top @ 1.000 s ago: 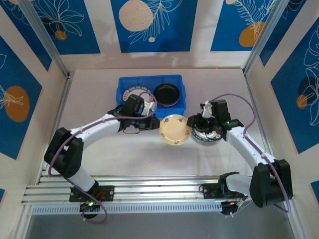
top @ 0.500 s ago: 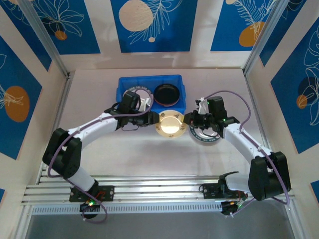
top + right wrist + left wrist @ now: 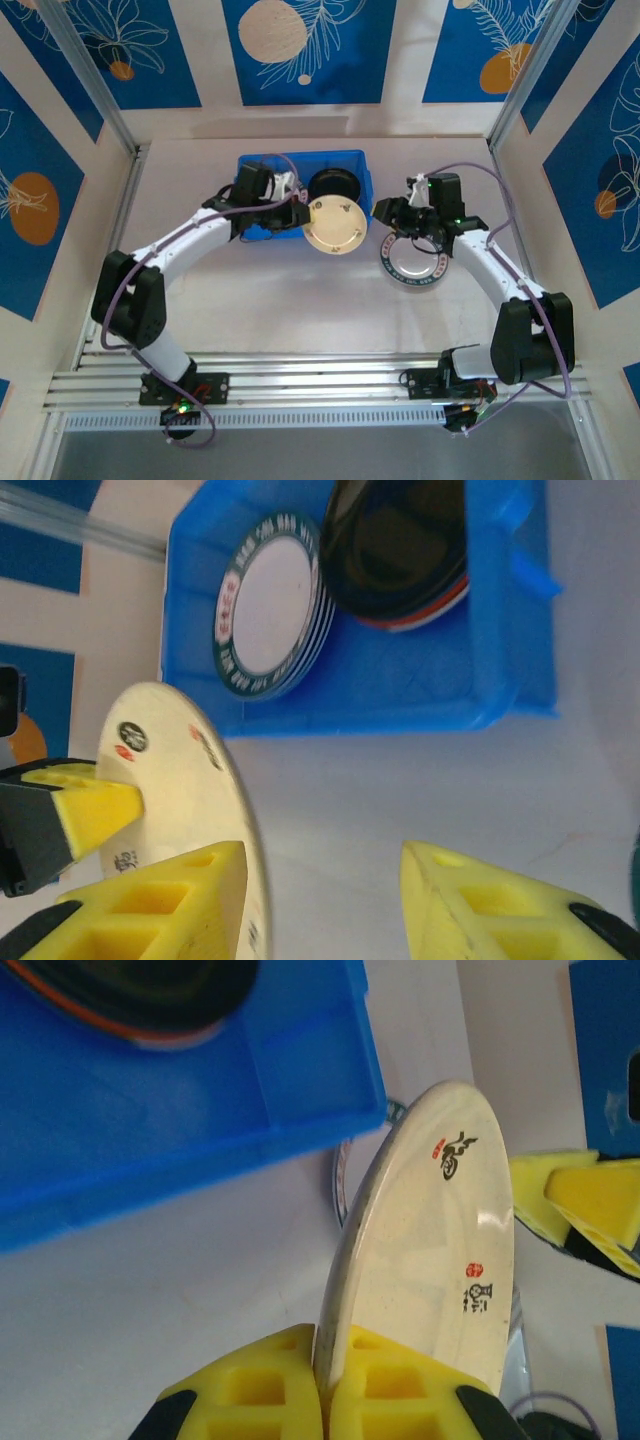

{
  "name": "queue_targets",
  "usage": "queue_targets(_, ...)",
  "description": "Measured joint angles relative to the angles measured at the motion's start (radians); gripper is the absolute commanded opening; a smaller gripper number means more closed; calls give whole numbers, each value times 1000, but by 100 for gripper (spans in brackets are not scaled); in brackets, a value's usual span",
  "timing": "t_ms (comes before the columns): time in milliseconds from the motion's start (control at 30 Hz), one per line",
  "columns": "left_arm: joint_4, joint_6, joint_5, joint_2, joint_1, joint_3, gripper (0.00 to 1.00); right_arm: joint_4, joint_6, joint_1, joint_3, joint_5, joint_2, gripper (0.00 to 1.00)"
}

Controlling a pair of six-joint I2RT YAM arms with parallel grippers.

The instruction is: Place the plates into the plastic bin on the countertop

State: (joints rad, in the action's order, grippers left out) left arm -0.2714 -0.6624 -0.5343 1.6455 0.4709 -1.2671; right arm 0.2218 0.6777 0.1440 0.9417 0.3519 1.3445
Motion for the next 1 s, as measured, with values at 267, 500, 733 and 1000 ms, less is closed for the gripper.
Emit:
queue_targets(267,-48,69,99,119,-59,-180,0,3,3,-64,17,-28,-2,45)
queue_targets(500,7,52,163,308,-65,-263,0,3,5,-79,17,-30,-2,45)
queue_targets(733,102,-18,196,424,-80,-341,0,5,5,-97,17,-30,-2,45)
queue_targets(1000,172,-97,196,532,-90,-373,0,7,5,-106,17,-25,-2,45)
